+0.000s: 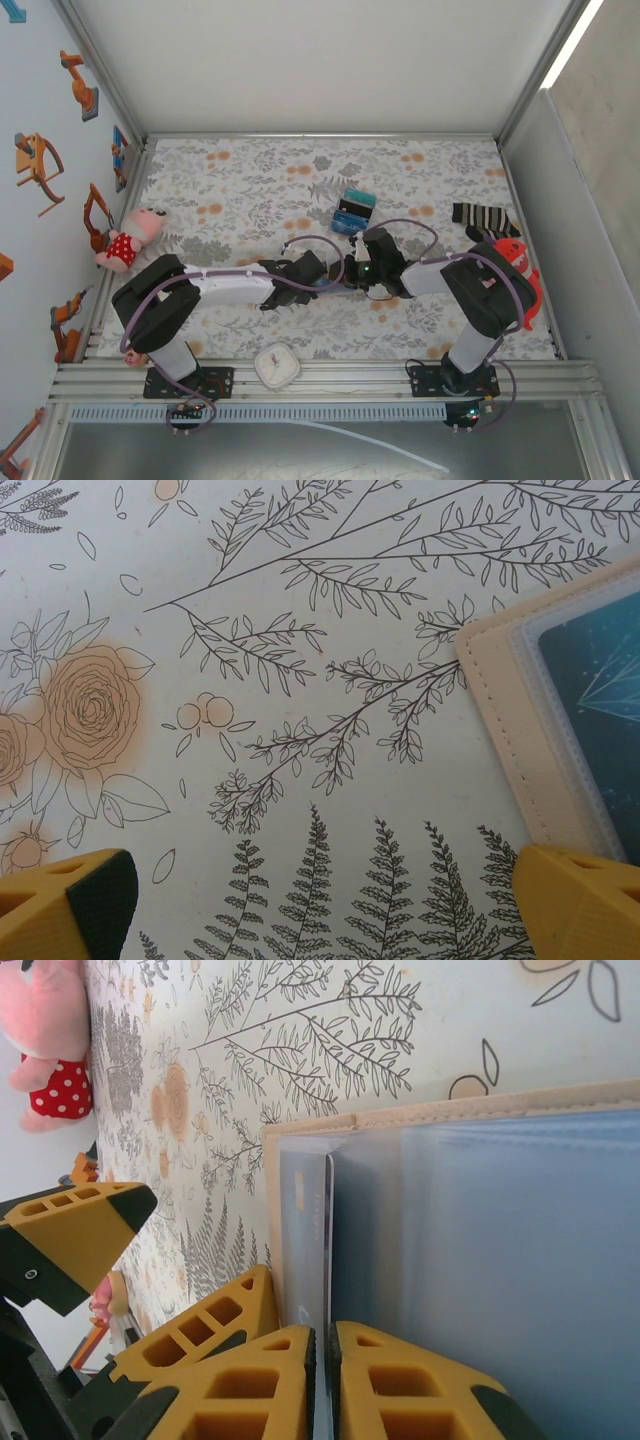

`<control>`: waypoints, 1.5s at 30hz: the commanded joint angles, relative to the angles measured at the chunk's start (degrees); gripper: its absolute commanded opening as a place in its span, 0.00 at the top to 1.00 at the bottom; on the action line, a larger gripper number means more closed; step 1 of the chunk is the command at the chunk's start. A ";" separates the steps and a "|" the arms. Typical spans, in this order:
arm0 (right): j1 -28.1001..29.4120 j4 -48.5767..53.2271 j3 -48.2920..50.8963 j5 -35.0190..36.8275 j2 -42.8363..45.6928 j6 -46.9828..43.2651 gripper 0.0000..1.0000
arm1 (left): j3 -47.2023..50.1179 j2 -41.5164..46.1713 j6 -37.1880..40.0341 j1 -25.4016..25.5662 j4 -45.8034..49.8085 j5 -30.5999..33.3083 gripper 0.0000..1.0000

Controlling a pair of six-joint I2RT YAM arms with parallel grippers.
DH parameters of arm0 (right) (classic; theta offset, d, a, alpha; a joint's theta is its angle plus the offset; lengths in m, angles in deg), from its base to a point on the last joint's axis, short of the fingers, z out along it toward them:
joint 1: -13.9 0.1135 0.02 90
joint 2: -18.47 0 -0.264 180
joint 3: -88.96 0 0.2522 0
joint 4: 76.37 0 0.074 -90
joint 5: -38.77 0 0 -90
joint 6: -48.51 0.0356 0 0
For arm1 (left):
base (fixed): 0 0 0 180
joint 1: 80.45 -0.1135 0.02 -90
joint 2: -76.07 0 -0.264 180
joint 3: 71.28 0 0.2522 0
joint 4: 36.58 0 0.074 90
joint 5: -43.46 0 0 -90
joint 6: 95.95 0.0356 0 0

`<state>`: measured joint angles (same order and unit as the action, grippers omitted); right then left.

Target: Take the credit cards out of the card holder

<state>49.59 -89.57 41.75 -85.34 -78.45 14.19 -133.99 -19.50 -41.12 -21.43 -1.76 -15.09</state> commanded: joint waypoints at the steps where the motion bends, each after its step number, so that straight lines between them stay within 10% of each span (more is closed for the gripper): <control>1: -0.17 -2.79 0.53 -1.77 0.27 0.18 0.91 | 0.43 -2.42 -0.10 0.10 5.75 0.03 0.03; 45: -2.91 0.77 1.59 -0.01 1.92 -0.80 0.98 | -5.31 1.63 6.40 -0.36 5.90 2.76 0.03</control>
<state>46.99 -90.20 43.76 -86.17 -78.13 14.21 -137.27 -20.42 -36.32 -21.54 2.57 -13.85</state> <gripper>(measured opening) 0.038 0.970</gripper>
